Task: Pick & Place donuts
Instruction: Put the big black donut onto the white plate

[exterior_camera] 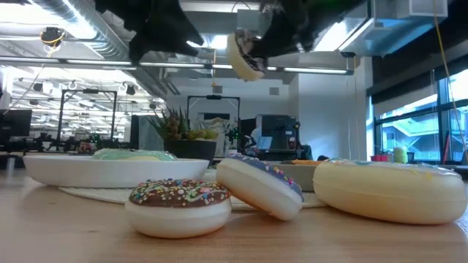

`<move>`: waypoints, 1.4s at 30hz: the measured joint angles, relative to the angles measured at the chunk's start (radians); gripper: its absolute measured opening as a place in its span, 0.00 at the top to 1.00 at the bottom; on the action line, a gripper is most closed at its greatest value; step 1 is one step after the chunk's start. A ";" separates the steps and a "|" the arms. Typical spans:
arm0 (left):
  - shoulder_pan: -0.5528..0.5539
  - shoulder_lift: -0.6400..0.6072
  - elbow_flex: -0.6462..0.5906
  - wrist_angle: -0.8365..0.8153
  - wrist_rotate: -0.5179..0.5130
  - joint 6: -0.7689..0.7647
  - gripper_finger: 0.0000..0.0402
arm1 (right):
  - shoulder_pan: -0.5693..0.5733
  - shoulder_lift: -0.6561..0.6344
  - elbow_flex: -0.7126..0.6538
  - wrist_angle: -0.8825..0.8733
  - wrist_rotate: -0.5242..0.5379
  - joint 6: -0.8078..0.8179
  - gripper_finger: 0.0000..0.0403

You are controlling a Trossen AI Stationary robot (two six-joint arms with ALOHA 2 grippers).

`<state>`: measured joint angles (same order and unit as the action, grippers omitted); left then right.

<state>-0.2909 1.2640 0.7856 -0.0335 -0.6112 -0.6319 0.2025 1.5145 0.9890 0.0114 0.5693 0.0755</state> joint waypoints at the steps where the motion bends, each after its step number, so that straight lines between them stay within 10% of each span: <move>1: 0.000 0.000 0.000 0.018 0.001 0.015 0.73 | -0.006 0.008 0.000 0.021 -0.022 -0.009 0.85; 17: 0.000 0.000 0.000 0.066 0.029 0.064 0.71 | -0.029 0.052 -0.001 0.112 -0.085 -0.058 0.85; 30: 0.001 0.000 0.000 0.068 0.020 0.045 0.42 | -0.031 0.051 -0.001 0.189 -0.082 -0.059 0.85; 42: 0.005 0.000 0.000 0.068 0.036 0.052 0.42 | -0.032 0.059 0.000 0.277 -0.082 -0.105 0.85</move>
<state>-0.2859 1.2640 0.7856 0.0341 -0.5756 -0.5802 0.1703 1.5738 0.9886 0.2879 0.4873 -0.0300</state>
